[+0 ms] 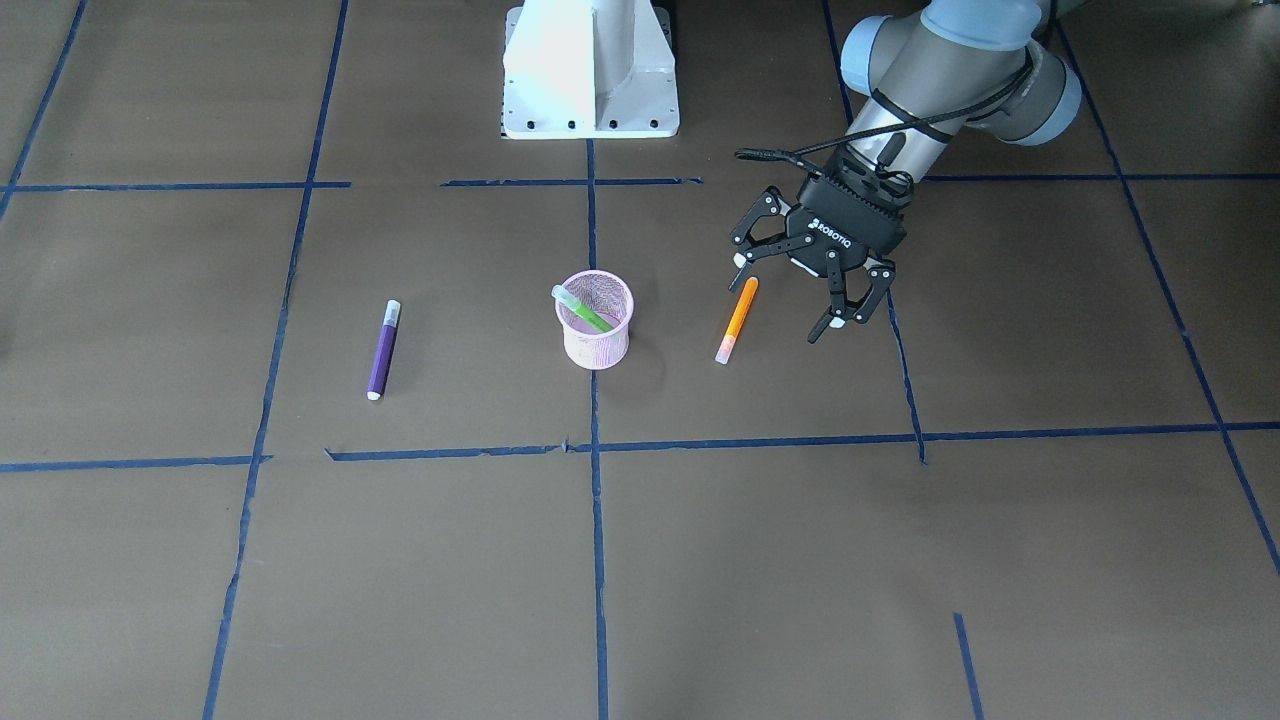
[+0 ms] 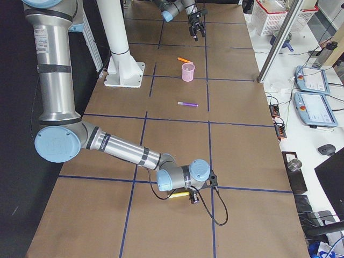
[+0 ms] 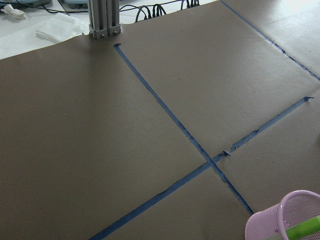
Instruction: Collect pens into pen holder
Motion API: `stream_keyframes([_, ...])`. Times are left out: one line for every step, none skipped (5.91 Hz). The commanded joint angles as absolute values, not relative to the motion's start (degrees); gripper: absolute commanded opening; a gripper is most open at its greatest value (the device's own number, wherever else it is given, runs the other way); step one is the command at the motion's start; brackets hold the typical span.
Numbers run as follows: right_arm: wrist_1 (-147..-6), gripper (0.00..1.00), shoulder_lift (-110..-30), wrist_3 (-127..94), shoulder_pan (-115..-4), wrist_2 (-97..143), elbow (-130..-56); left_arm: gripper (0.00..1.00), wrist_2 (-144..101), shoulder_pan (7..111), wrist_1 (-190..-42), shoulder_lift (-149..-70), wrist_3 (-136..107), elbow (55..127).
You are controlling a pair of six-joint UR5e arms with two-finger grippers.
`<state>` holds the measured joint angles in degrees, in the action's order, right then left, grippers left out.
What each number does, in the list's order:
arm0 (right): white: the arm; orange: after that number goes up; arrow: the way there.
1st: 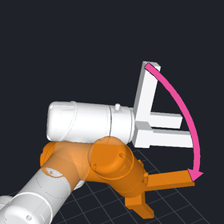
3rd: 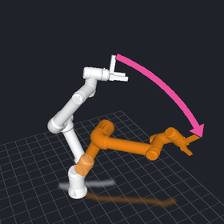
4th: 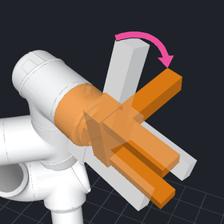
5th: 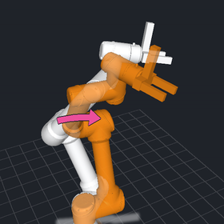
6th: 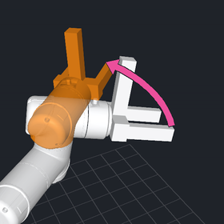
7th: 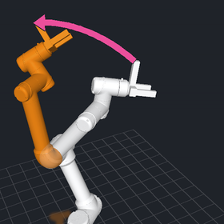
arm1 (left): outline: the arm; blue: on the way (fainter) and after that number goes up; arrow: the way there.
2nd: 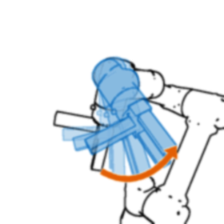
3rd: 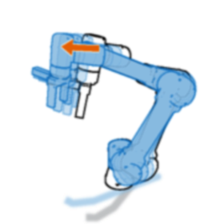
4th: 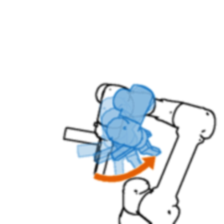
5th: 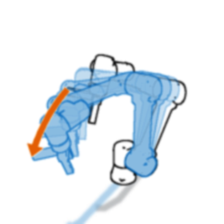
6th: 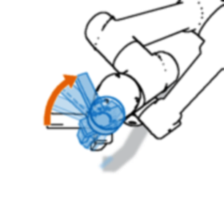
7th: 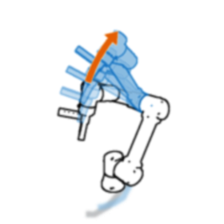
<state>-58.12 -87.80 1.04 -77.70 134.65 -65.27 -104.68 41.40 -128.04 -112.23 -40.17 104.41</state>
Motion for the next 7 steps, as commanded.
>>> stream_keyframes([-58.18, 0.61, -87.80, 1.05, -77.70, 134.65, -65.30, 1.00, -104.68, 41.40, -128.06, -112.24, -40.17, 104.41])
stream_keyframes([-58.18, 0.62, -87.80, 1.05, -77.61, 134.56, -65.30, 1.00, -104.68, 41.40, -128.06, -112.15, -40.17, 104.41])
stream_keyframes([-58.18, 0.62, -87.80, 1.05, -77.61, 134.56, -65.30, 1.00, -104.68, 41.40, -128.06, -112.06, -40.17, 104.41])
stream_keyframes([-58.27, 0.60, -87.80, 1.05, -77.52, 134.56, -65.30, 1.00, -104.68, 41.40, -128.06, -112.06, -40.17, 104.50])
stream_keyframes([-58.18, 0.47, -87.80, 1.05, -77.52, 134.56, -65.22, 1.00, -104.68, 41.40, -128.06, -112.06, -40.17, 104.50])
stream_keyframes([-58.18, 0.24, -87.80, 1.05, -77.52, 134.56, -65.30, 1.00, -104.68, 41.40, -128.06, -112.06, -40.17, 104.41])
stream_keyframes([-58.01, 0.04, -87.80, 1.40, -77.52, 134.65, -65.39, 1.00, -104.68, 41.40, -128.06, -112.06, -40.17, 104.41])
